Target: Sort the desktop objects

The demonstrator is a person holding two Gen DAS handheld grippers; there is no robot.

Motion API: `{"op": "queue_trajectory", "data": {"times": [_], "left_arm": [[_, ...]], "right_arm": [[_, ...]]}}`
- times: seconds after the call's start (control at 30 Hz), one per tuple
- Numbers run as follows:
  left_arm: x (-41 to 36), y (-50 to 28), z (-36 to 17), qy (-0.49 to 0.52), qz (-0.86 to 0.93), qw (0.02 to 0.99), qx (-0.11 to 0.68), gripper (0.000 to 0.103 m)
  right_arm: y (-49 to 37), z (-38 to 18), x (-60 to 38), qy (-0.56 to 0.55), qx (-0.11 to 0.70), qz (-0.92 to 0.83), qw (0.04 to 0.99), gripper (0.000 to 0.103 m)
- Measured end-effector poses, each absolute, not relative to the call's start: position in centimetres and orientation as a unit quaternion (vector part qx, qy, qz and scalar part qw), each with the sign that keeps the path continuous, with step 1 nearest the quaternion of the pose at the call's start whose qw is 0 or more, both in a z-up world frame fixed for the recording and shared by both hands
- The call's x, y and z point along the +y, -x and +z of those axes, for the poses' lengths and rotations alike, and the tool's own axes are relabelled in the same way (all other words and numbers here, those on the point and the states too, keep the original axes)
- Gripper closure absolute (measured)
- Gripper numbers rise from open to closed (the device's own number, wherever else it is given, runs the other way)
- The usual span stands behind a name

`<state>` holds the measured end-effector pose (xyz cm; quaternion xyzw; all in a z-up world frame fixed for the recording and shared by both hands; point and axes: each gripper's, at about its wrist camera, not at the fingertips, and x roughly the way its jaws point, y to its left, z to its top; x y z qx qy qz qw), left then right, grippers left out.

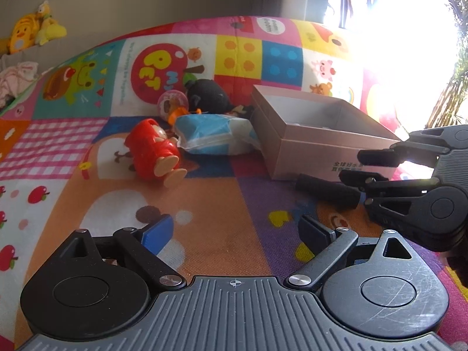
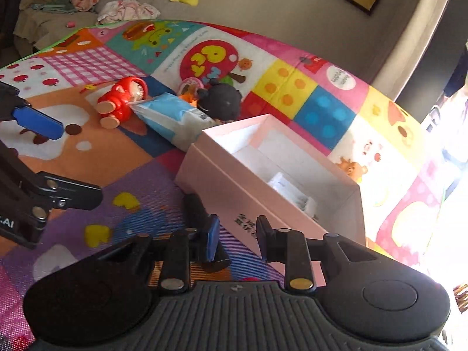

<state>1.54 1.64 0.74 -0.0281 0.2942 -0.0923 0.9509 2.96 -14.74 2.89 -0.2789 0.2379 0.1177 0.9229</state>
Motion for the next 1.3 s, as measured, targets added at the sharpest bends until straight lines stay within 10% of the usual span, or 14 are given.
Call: {"op": "queue_trajectory", "data": {"times": [0.13,0.3,0.73,1.3], "left_arm": [[1.6,-1.7,0.6,0.028,-0.094,0.949,0.299,0.007],[1.2,-1.9,0.5,0.019,-0.094,0.948,0.304,0.006],[0.7,-2.3,0.3,0.004,-0.083,0.944,0.319,0.006],[1.0,-2.3,0.3,0.014,-0.086,0.943,0.321,0.006]], "right_arm": [[-1.5,3.9,-17.9,0.249,0.236,0.091,0.935,0.043],[-0.9,3.1,-20.8,0.162,0.304,0.116,0.932,0.042],[-4.1,1.5,-18.1,0.19,0.339,0.128,0.912,0.078],[-0.5,3.7,-20.3,0.11,0.268,0.13,0.948,0.078]]}}
